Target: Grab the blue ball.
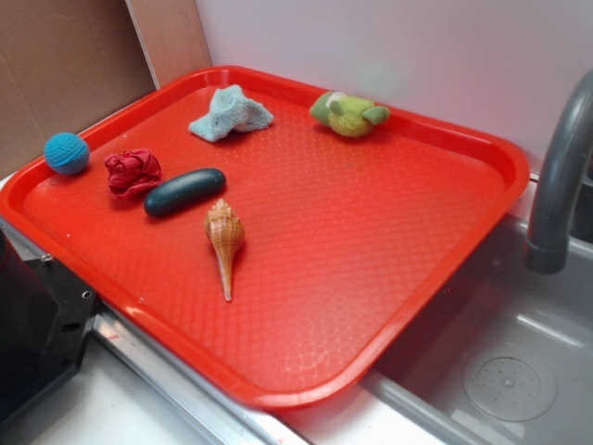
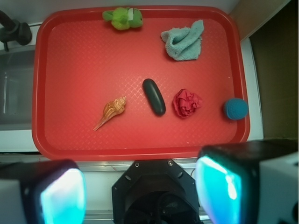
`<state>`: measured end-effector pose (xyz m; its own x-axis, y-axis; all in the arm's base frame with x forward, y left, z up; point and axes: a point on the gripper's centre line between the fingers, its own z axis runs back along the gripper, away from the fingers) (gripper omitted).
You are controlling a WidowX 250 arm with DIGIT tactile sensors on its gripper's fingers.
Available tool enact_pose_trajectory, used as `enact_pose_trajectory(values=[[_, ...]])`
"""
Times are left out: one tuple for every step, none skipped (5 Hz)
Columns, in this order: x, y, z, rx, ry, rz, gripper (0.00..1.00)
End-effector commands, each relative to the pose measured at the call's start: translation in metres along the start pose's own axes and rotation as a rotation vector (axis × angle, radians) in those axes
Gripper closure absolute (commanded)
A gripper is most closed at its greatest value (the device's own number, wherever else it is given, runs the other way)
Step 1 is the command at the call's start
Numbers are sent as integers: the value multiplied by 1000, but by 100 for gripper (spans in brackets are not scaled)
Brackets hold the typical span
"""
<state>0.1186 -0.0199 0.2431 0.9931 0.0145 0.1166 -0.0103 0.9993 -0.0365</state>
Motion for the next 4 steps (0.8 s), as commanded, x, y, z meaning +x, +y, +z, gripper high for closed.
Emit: enact_pose_trajectory(values=[[0,0,0,0,0,0,0],[-3,51,-37,56,-10,212,0],[-15,90,-48,48,-50,403,0],[-25,126,-68,73,-85,644,0]])
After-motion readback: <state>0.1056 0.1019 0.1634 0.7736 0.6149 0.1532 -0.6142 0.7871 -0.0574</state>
